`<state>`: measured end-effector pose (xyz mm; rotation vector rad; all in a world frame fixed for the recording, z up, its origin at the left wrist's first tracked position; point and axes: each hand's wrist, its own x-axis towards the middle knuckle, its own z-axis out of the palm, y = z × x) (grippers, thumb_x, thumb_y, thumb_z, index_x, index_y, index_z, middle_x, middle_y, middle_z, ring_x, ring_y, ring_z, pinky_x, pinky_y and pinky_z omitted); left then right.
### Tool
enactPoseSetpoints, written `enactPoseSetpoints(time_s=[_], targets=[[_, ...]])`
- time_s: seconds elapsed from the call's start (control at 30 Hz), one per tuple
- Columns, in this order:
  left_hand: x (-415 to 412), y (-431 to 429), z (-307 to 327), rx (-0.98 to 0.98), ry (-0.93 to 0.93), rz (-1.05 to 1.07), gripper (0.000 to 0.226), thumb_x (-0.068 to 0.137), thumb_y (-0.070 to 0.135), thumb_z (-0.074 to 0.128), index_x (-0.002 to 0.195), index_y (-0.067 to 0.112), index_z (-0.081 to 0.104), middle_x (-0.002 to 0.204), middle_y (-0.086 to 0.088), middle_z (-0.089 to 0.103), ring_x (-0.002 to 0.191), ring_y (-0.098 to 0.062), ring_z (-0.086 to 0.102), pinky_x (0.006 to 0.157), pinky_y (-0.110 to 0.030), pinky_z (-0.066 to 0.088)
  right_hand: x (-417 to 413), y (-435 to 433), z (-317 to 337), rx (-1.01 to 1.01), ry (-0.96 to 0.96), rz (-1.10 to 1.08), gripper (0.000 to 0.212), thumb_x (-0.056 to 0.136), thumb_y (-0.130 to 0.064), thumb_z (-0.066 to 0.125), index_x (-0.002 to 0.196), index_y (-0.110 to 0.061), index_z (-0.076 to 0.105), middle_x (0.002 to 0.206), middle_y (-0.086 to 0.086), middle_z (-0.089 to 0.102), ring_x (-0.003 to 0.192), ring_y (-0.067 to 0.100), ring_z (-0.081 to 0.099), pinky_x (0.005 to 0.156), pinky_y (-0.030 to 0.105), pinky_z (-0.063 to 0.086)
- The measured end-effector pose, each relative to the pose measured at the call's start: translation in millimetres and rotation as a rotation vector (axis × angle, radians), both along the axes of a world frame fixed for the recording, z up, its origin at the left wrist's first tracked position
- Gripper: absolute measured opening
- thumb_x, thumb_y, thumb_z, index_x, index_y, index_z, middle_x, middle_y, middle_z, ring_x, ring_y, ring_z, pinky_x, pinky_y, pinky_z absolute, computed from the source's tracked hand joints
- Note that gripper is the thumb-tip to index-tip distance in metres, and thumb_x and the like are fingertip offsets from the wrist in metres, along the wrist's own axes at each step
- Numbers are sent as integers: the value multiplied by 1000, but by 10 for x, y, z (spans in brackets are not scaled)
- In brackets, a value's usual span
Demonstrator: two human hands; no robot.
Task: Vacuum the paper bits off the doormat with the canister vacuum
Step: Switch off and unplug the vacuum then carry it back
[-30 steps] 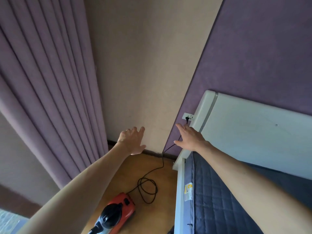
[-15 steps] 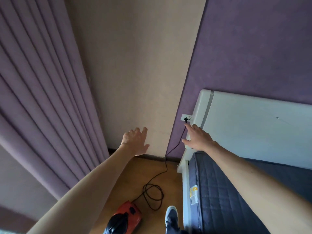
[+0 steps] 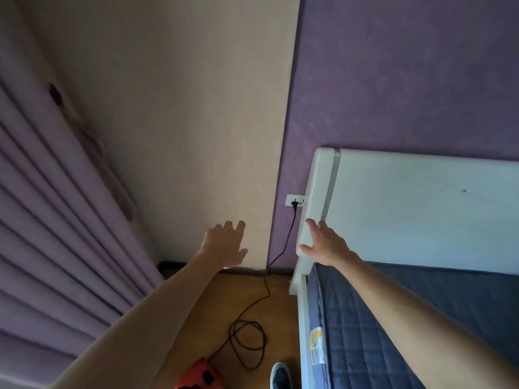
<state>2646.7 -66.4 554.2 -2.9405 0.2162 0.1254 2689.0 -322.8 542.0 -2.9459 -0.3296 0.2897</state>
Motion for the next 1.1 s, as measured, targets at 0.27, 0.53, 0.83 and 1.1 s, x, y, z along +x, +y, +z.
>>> enactPoseSetpoints(time_s=[0.27,0.53,0.83,1.1], targets=[[896,-501,-569,-43,129,-5,68,97,56,43,148,16,21,134,-12,48,114,-29,56,89,-39,48,896,-302,-493,21,107,-35,75,93,-47,58,150,-18,19,145,14,39,122,32,54,90,40,53],[1516,-802,-1016,-73,258,15,71,95,57,46,148,16,22,134,-12,48,115,-29,56,91,-39,46,1572,-313,-857,53,187,25,77,94,-43,58,152,-15,16,141,14,43,120,32,55,86,37,50],[1847,-952,-1750,-139,378,21,62,94,50,49,142,16,30,126,-11,52,109,-29,58,89,-40,49,2108,-11,-1397,290,299,-106,65,95,-32,59,145,-7,26,135,18,47,111,32,58,85,39,53],[2061,-1021,-2444,-199,466,51,62,91,49,52,144,22,34,128,-12,57,107,-32,63,81,-41,55,2411,238,-1981,535,259,-307,84,93,-17,57,154,-7,0,145,22,31,132,36,38,101,39,41]])
